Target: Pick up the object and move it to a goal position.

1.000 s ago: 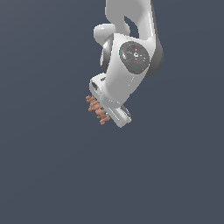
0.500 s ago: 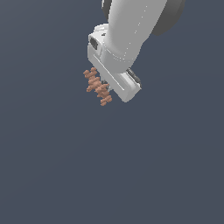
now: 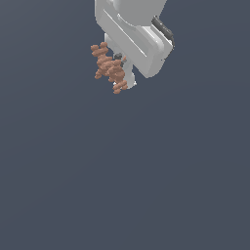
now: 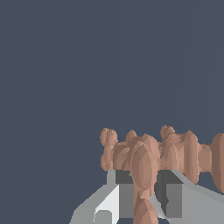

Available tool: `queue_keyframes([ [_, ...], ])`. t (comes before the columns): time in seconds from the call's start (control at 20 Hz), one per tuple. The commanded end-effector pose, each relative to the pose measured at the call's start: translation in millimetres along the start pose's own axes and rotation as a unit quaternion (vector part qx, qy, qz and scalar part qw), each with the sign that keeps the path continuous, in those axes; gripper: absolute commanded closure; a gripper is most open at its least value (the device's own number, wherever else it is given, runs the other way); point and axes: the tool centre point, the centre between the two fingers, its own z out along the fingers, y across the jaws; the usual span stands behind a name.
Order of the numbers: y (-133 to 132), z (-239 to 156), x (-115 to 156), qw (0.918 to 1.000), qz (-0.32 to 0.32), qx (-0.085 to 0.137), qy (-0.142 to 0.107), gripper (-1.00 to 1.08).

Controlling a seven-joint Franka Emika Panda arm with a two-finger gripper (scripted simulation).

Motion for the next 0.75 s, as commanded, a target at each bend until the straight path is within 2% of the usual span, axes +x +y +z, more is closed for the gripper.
queue_keyframes([
  [0.0,7.1,-15.9,-2.5,1.0000,0.000,-0.001,0.000,1.08],
  [0.35,17.5,-42.1,-5.6,1.0000,0.000,-0.001,0.000,1.08],
  [0.7,19.2,-48.9,-6.1,1.0000,-0.001,-0.001,0.000,1.08],
])
